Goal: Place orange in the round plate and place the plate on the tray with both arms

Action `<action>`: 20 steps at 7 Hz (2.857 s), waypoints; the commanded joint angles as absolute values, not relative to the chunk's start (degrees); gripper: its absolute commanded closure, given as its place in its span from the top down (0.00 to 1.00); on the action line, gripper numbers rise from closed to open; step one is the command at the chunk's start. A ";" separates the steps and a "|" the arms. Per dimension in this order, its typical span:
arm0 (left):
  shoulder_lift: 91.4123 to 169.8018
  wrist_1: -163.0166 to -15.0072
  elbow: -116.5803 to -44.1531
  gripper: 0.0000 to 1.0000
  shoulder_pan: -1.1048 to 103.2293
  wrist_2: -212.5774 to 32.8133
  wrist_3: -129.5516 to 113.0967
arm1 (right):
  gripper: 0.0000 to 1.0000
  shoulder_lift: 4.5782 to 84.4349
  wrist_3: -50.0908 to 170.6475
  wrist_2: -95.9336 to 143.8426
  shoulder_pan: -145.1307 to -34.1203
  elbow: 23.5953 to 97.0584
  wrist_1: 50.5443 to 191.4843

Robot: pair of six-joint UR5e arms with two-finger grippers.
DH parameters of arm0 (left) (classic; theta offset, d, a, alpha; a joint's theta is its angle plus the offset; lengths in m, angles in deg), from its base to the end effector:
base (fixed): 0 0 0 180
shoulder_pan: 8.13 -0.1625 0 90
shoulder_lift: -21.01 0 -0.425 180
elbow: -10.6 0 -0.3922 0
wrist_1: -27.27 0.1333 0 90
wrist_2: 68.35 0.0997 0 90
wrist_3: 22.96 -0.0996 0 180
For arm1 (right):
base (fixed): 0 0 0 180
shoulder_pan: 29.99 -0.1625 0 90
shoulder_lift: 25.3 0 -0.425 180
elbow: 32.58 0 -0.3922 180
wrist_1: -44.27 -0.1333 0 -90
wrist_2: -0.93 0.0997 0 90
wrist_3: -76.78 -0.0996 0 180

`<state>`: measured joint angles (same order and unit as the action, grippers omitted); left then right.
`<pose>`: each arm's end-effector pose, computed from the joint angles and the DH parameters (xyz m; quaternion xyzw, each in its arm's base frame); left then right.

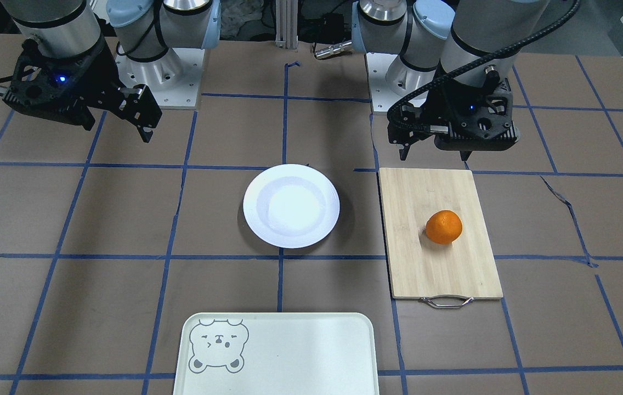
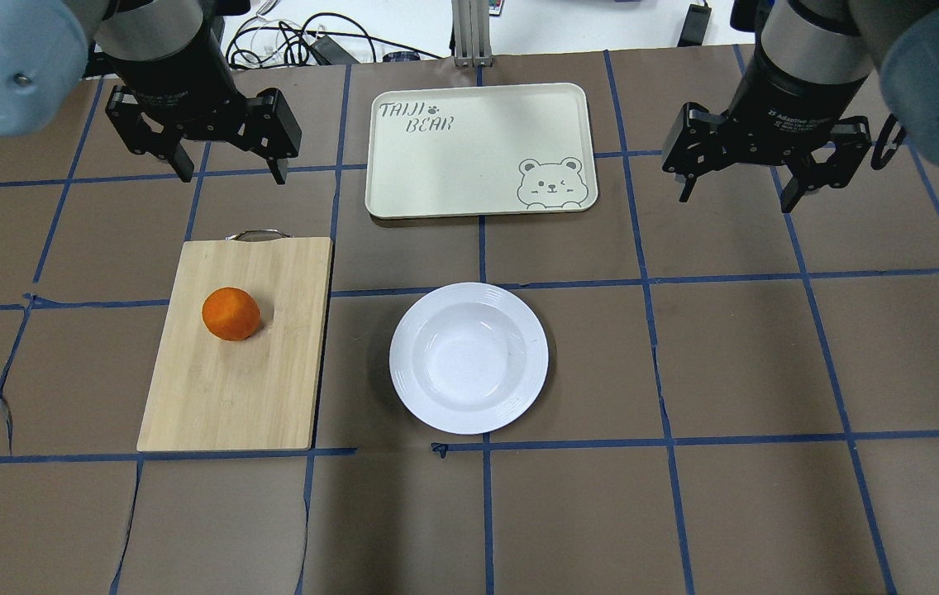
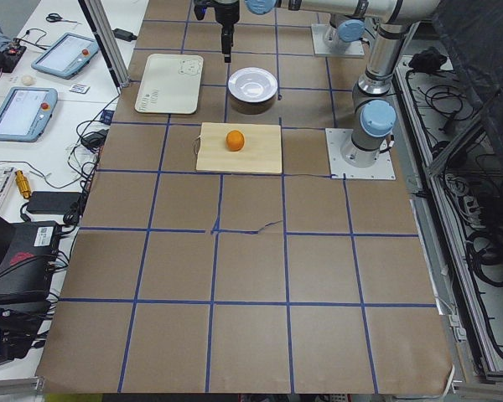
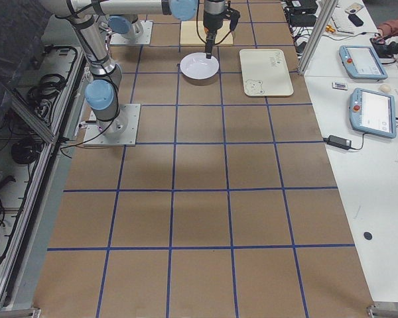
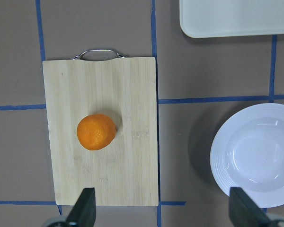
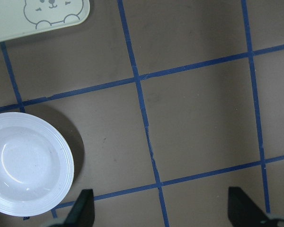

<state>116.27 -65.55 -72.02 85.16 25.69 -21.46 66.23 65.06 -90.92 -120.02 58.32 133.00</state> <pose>-0.1565 -0.5213 0.4997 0.0158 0.9992 0.0046 0.0355 0.1303 -0.4793 0.4910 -0.1017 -0.9947 -0.0039 0.0166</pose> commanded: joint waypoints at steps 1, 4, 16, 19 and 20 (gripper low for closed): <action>116.29 -65.55 -72.01 1.00 85.12 25.69 -21.46 | 1.00 66.28 65.00 -91.35 -119.99 58.47 132.78; 116.20 -65.55 -72.01 1.00 85.12 25.69 -21.46 | 1.00 66.37 65.00 -91.62 -119.99 58.83 132.69; 116.20 -62.47 -72.54 1.00 84.77 22.88 -24.19 | 1.00 66.28 65.00 -91.70 -120.08 59.00 132.60; 117.42 -62.47 -72.72 1.00 84.59 22.97 -24.19 | 1.00 66.28 65.00 -91.70 -120.08 59.00 132.69; 118.56 -62.47 -73.15 1.00 84.42 23.06 -24.28 | 1.00 66.28 65.00 -91.70 -119.99 59.00 132.69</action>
<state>117.39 -62.47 -72.80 84.59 22.94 -24.20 66.28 65.00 -91.70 -120.06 59.00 132.68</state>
